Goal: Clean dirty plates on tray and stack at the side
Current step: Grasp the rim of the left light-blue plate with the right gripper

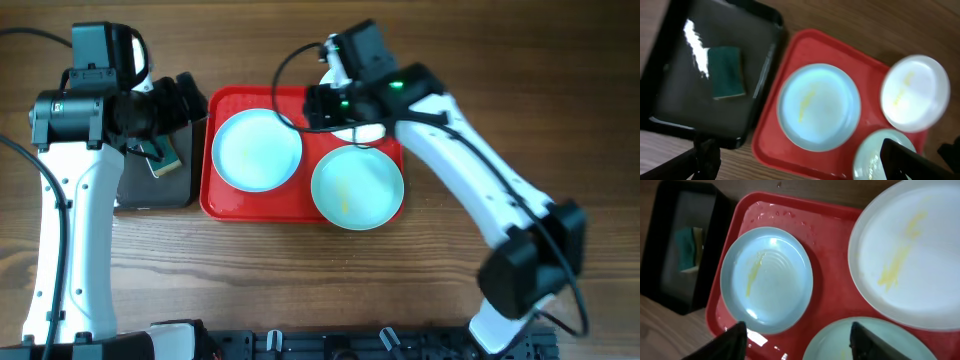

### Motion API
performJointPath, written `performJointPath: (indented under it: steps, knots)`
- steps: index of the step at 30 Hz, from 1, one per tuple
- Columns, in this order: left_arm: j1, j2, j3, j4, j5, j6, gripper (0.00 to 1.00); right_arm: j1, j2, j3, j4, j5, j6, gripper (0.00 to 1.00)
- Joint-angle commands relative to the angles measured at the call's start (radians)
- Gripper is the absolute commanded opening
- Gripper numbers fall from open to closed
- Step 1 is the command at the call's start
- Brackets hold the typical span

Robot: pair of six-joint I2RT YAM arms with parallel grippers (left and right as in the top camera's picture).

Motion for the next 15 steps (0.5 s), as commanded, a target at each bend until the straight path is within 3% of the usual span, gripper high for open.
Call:
performJointPath:
  steps: [1,8,11,15]
  knots:
    - [0.005,0.014,0.019,0.0,-0.175,-0.101,0.99,0.039,0.119,0.021,0.025,0.077,0.06,0.6]
    - [0.01,0.1,0.019,0.001,-0.182,-0.111,0.97,0.064,0.246,0.021,0.109,0.077,0.076,0.56]
    - [0.027,0.148,0.019,0.001,-0.181,-0.124,0.94,0.064,0.274,0.021,0.127,0.078,0.077,0.51]
    - [0.06,0.218,0.019,0.005,-0.181,-0.124,0.93,0.064,0.298,0.02,0.157,0.08,0.075,0.35]
